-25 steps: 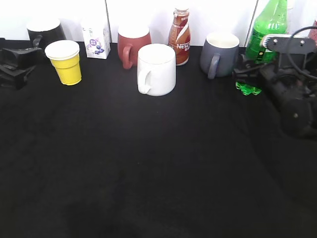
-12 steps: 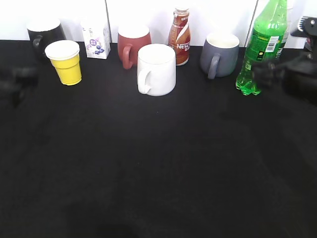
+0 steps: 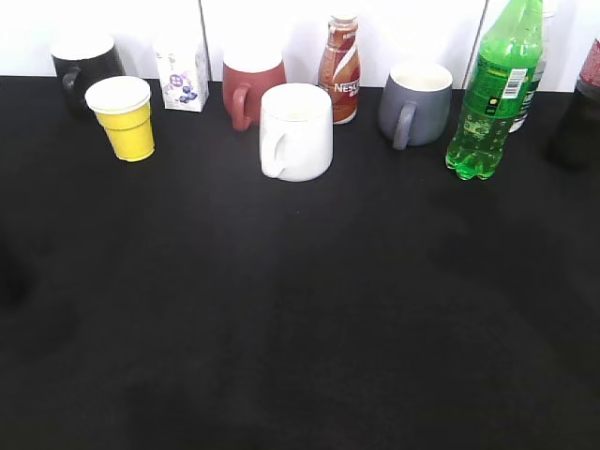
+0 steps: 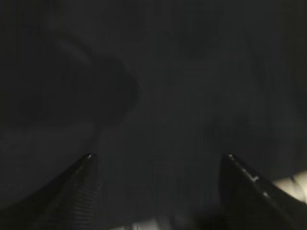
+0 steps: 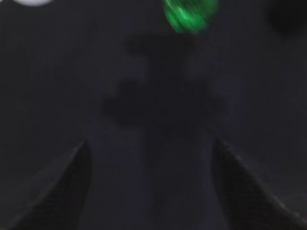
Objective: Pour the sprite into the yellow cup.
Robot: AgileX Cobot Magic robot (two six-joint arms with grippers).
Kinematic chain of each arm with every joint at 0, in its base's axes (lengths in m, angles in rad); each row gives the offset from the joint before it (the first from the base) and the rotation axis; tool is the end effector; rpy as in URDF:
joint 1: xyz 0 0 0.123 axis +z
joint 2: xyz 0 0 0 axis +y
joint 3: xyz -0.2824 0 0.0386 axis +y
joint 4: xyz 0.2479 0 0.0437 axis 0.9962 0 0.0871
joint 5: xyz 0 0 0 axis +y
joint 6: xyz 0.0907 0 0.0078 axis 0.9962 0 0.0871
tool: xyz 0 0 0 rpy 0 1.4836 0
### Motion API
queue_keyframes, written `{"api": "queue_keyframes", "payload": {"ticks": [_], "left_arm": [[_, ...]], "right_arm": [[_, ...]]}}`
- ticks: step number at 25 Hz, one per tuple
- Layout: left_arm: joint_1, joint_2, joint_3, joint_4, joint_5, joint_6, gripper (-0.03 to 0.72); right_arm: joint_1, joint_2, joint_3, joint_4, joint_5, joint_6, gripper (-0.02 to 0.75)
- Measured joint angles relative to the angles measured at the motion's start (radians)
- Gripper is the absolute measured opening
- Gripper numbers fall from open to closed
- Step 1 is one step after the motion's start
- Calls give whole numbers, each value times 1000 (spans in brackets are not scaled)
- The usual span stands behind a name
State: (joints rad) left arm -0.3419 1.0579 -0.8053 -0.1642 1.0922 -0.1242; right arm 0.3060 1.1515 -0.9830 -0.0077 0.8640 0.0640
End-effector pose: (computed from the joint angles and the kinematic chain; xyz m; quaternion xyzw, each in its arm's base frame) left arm 0.1596 -0.0708 0.2828 0.0811 0.9814 -0.1116 0.1333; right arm 0.2149 0.0673 0.3243 -0.1163 0.9443 0.0531 0.3031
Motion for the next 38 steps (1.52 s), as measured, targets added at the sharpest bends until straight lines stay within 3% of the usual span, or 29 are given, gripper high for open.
{"api": "queue_keyframes", "payload": {"ticks": [3,5,13,20,33,35,38], "left_arm": [[0,-208,-1,46,119,7,583],[0,-411,2,70,123,61,573],[0,-886,240,92,91,142,571],[-1,-893,283,91,-19,146,571],[0,-893,284,91,-27,146,569],[70,-895,285,91,-27,146,568],[236,-941,285,90,-27,147,566]], "right_arm": [[0,-190,0,-47,156,2,587],[0,-370,21,-41,150,3,587],[0,-1019,410,-11,186,-6,586],[0,-1047,478,41,180,-9,586],[-3,-1050,478,41,178,-8,585],[-61,-1057,478,41,178,-8,585],[-251,-1057,478,41,178,-8,585]]}}
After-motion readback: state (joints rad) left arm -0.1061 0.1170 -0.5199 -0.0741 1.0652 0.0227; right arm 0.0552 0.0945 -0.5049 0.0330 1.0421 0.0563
